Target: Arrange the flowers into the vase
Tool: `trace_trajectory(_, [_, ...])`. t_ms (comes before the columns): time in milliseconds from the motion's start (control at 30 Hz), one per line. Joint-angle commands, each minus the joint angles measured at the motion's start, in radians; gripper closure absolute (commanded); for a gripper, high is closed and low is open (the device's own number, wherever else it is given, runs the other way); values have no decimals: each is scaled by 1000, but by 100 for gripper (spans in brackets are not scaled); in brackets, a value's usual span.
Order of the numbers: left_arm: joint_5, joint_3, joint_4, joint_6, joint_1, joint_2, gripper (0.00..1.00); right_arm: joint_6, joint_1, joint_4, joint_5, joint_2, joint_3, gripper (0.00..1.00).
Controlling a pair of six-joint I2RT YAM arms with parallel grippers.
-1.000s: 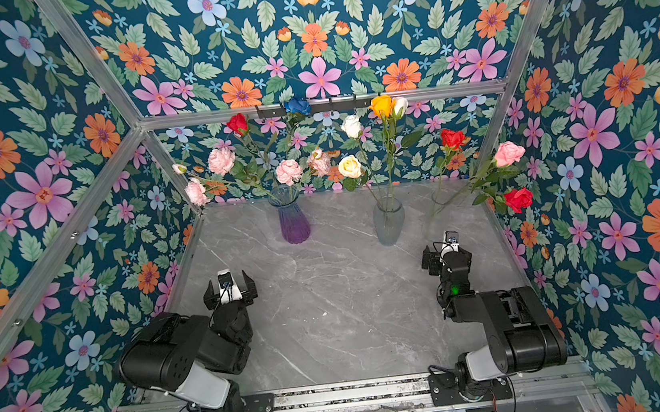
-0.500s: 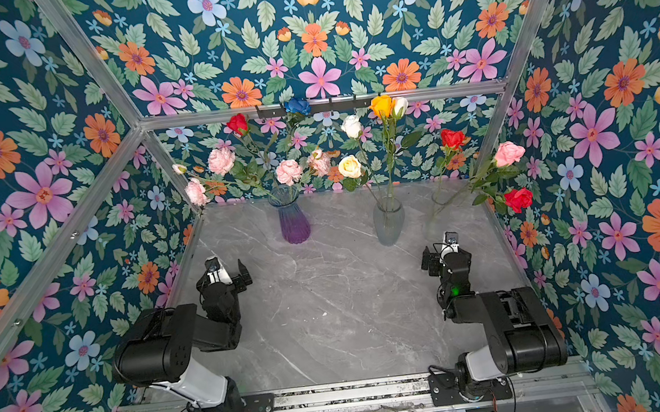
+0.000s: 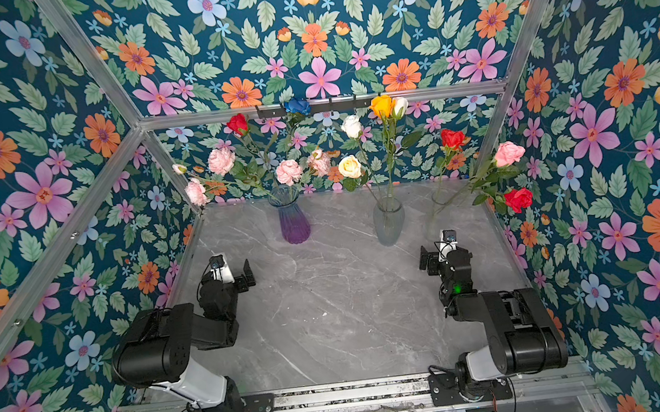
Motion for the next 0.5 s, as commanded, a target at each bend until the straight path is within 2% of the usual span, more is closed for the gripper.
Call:
trace_trajectory(0, [18,1,-6,-2,0,-1,0,-10,-1,-10,-36,1,4,1])
trace_trajectory(467, [25,4,-12,-2,0,-1,0,-11,-1,-12,-36,-1,4,1])
